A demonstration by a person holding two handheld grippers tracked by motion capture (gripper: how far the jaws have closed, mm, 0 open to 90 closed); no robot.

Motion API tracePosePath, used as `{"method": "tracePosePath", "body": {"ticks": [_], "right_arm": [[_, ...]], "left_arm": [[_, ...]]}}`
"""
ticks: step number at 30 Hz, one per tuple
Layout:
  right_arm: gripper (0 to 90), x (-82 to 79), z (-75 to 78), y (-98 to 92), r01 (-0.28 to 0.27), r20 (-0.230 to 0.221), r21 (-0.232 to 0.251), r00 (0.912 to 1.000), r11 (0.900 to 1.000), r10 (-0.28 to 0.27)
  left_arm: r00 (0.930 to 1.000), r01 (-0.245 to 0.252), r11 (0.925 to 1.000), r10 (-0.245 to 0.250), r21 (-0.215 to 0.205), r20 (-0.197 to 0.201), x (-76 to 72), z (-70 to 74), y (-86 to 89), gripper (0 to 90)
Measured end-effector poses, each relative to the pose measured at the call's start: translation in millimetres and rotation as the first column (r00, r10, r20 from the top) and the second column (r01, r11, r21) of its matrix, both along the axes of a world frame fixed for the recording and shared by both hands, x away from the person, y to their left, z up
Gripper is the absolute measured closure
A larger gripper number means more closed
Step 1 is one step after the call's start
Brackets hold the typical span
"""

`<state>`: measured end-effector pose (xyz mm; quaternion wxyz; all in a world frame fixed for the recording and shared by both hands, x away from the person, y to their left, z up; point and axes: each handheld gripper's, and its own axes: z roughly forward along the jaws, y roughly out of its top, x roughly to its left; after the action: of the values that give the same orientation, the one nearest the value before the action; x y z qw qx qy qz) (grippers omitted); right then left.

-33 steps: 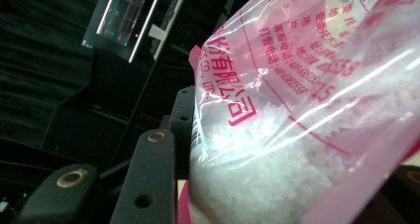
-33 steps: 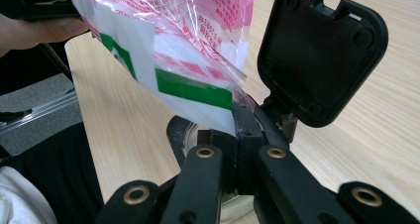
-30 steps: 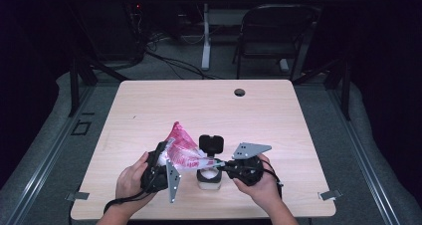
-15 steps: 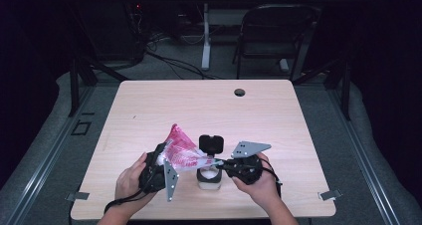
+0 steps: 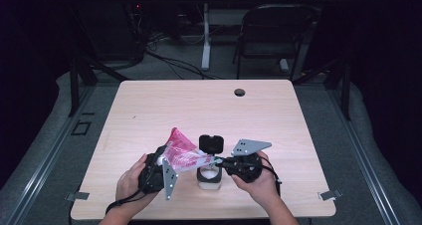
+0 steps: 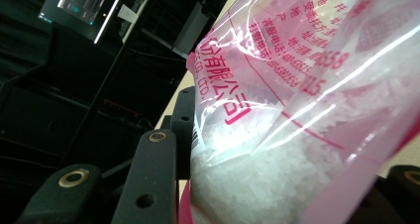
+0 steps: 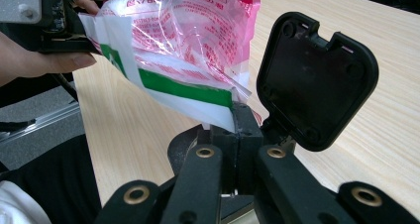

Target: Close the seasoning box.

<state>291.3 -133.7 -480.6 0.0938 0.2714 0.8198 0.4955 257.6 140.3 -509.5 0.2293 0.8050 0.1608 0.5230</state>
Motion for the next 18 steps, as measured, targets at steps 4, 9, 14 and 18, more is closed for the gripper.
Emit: {"method": "tracePosePath", "body": {"ticks": [4,9,14,18], "right_arm": [[90.0,0.9,0.7,2.6,0.000,0.002,0.000,1.0000,1.000,0.000],[90.0,1.5,2.9,5.6,-0.003,0.011,0.000,0.9999,1.000,0.003],[90.0,1.4,4.4,7.6,-0.002,0.015,0.014,0.9999,1.000,0.002],[90.0,1.8,5.7,9.1,-0.003,0.020,0.021,0.9998,1.000,0.002]], "left_arm": [[0.9998,-0.008,0.9999,0.008,-0.009,-0.018,1.2,-0.5,2.2,66.8],[0.9987,-0.009,0.9993,0.008,-0.036,-0.050,3.1,-2.7,5.1,67.1],[0.9947,-0.009,0.9972,0.002,-0.074,-0.102,5.0,-5.7,7.3,67.2],[0.9903,-0.009,0.9952,-0.004,-0.097,-0.139,5.9,-8.3,8.4,67.3]]}}
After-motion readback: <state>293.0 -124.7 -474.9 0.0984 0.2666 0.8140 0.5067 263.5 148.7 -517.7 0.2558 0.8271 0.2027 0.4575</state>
